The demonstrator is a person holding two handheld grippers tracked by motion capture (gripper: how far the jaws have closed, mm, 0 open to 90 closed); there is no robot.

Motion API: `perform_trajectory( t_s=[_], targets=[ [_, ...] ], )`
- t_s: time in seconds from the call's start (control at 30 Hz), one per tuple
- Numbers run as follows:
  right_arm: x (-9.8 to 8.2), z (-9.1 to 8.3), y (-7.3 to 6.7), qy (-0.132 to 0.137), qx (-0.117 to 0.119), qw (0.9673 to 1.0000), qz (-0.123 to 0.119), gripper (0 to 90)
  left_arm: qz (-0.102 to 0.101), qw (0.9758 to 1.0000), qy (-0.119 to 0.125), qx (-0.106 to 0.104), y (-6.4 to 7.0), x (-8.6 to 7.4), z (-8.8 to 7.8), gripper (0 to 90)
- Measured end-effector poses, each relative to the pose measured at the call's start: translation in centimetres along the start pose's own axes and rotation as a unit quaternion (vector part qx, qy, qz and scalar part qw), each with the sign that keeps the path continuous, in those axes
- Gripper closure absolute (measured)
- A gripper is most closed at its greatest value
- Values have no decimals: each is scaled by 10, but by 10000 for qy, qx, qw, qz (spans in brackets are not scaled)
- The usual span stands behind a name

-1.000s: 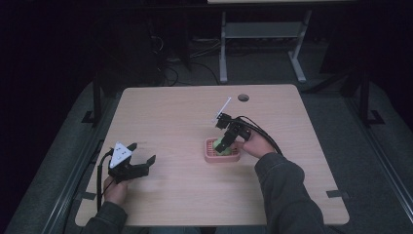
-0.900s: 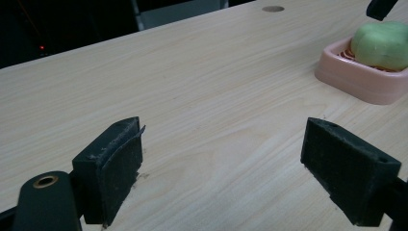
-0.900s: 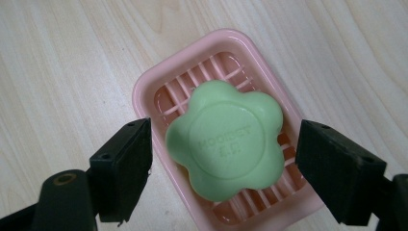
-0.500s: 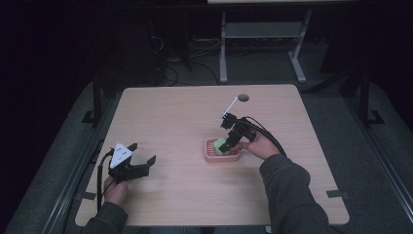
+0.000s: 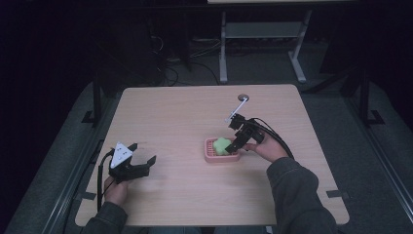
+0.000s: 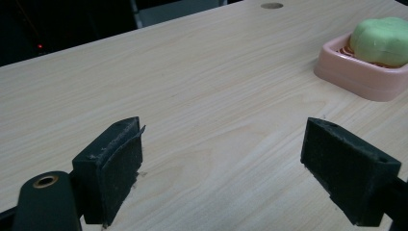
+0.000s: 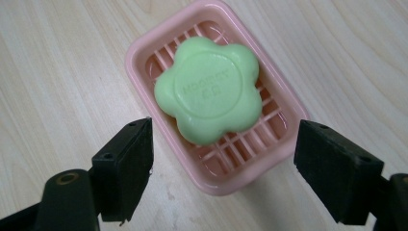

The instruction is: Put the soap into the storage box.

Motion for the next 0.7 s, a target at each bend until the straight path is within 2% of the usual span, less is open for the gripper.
perform_trajectory(
  t_s=[0.27,0.7],
  targets=[
    [-9,-6,3,116,-24,9999,85,212,13,10000,0,-9,1,0,1,142],
    [-16,-12,5,100,-27,9999,133,207,11,10000,-19,-6,1,0,0,142]
  ],
)
Point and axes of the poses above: each handheld gripper's, and its own axes: z roughly forward along the jaws, x roughly out of its top, y roughly to its right, the point moved 6 cm from there along z, roughly forward along the jaws, and after that the axes turned 2 degrees about y, right-handed, at the moved point
